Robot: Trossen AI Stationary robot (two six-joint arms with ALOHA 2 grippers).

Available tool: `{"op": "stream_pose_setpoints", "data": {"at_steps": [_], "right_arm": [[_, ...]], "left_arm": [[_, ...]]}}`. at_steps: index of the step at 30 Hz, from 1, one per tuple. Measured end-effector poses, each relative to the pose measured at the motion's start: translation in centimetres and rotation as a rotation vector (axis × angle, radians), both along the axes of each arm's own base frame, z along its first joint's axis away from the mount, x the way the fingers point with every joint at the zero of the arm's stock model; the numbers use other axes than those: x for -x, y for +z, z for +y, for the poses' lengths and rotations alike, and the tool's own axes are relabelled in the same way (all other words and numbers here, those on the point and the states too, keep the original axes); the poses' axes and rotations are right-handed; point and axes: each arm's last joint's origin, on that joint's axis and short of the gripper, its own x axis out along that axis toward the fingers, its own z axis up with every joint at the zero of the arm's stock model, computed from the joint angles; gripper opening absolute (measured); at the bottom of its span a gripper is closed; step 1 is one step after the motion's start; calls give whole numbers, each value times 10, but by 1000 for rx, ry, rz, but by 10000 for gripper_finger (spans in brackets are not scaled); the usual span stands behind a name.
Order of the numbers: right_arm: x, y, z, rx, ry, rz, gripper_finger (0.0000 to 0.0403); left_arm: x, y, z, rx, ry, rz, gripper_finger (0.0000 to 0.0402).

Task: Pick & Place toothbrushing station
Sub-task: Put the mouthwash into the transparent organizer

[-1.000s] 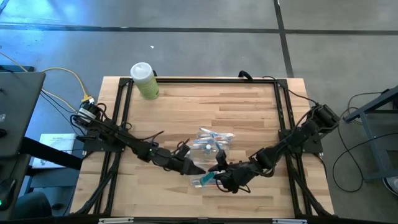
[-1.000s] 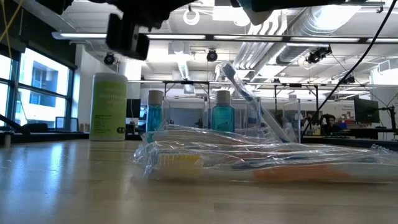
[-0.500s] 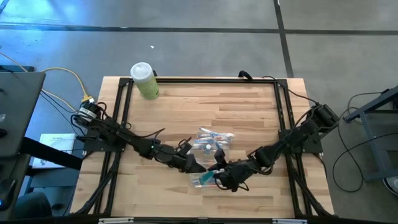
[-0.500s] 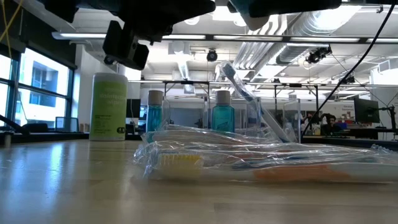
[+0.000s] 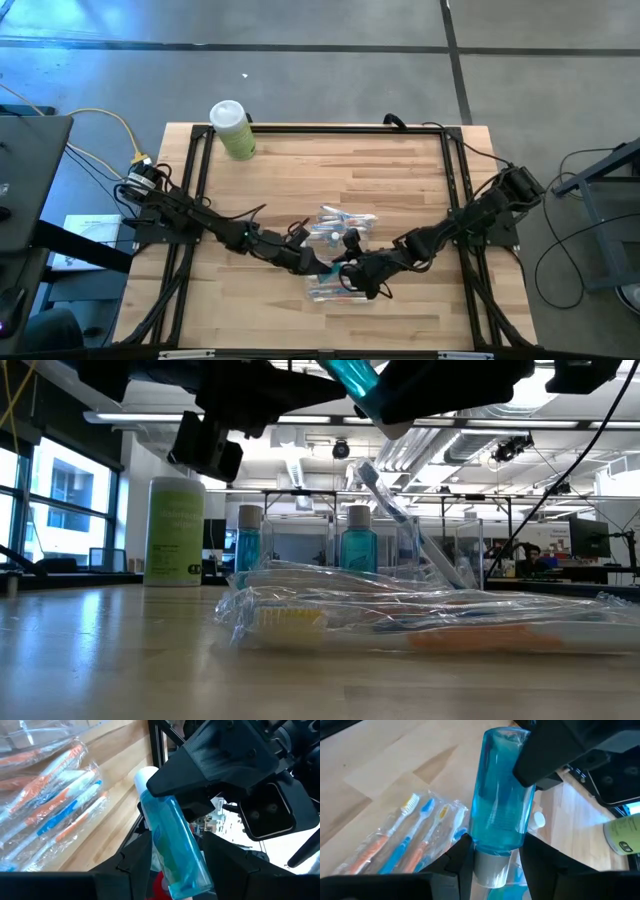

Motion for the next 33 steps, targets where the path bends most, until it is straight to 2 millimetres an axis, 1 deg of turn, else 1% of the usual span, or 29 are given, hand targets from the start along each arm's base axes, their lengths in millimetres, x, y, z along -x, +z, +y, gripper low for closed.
{"op": "stream_pose_setpoints", "data": {"at_steps": [6, 11, 18, 22, 26, 33], "right_arm": [[0, 0, 0, 3, 2, 2, 127], [0, 0, 0, 7, 5, 4, 125], [1, -4, -2, 9, 12, 35, 127], [2, -5, -3, 12, 5, 49, 127], [1, -3, -3, 12, -9, 29, 126], [1, -3, -3, 25, -2, 33, 109]], "left_arm": [[0, 0, 1, -22, -4, -2, 163], [0, -1, 1, -34, -11, 0, 149], [-6, -17, -2, 1, -38, 41, 128], [-10, -23, -2, 0, -53, 29, 114], [-11, -23, -3, -8, -93, 7, 97], [-11, -23, -3, -53, -103, -8, 80]]}}
